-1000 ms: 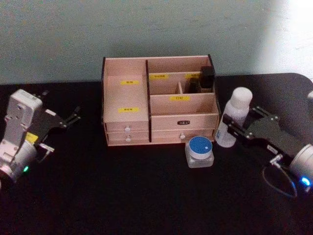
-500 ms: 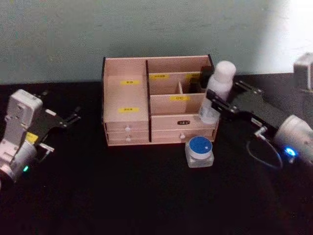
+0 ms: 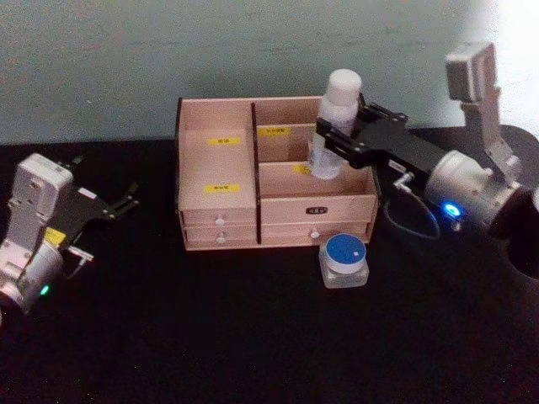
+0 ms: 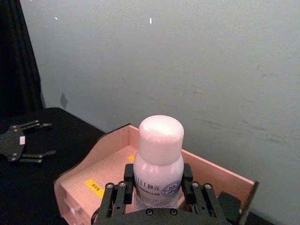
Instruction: Pick up the facial cleanser and watermelon frost from the table and place them into the tiered storage box.
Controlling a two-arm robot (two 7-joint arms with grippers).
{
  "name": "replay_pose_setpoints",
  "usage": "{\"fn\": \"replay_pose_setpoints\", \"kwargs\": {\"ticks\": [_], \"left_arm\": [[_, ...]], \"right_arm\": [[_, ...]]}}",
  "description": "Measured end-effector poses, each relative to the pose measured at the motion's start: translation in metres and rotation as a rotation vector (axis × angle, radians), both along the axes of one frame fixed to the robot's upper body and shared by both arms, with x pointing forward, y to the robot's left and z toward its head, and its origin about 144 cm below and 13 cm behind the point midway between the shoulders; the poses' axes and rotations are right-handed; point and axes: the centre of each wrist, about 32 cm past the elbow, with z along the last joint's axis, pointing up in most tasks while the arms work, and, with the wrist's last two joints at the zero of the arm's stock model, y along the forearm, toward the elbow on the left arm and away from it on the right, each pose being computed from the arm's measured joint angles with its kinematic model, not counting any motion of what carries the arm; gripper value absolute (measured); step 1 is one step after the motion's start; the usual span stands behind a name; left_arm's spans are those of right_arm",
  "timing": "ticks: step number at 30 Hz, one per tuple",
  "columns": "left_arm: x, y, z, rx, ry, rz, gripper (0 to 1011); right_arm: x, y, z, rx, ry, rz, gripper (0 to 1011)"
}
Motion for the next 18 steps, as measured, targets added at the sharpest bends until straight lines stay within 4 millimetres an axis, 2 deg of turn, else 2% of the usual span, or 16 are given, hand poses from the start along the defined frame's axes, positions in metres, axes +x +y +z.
{"fn": "replay_pose_setpoints", "kwargs": {"ticks": [7,18], "left_arm": [[0.0,0.0,0.0,0.0,0.0,0.0,1001],[0.0,0.0,0.0,0.0,0.0,0.0,1001]], "right_arm": [[0.024,0.012,0.001,-0.013,0.028,0.001,595],[0.048,0.023,0.002,-0.02,0.047,-0.006,595]]}}
